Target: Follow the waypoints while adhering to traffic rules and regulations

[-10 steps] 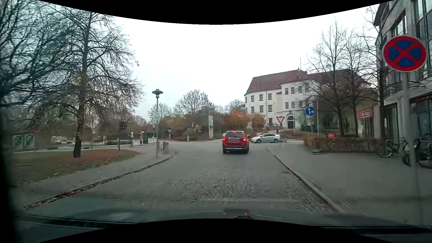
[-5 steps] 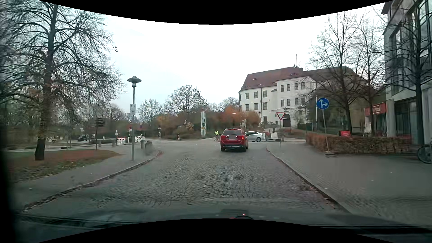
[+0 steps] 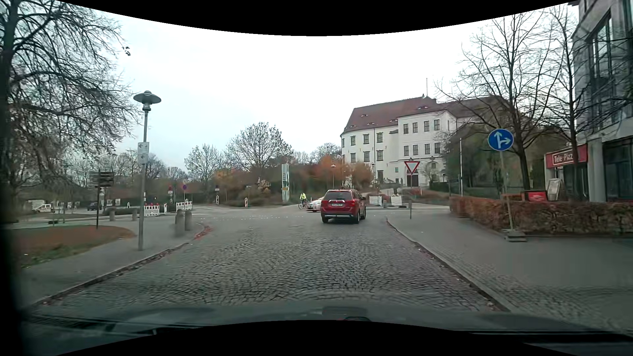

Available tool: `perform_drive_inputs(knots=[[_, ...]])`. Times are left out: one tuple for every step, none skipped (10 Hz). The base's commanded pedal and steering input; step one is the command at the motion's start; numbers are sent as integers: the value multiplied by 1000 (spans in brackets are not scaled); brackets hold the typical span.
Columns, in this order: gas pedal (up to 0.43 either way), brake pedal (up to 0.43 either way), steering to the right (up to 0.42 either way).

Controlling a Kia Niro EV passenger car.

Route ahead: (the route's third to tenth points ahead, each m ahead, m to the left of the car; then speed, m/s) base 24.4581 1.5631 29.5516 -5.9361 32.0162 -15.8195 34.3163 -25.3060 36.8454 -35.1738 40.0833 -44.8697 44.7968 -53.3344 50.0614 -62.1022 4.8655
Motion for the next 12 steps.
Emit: perform_drive_inputs(knots=[[0, 0, 58], [28, 0, 57], [59, 0, 54], [67, 0, 46], [67, 0, 40], [98, 0, 40], [110, 0, 34], [118, 0, 27], [118, 0, 17], [118, 0, 0], [118, 0, -10], [118, 0, -12]])
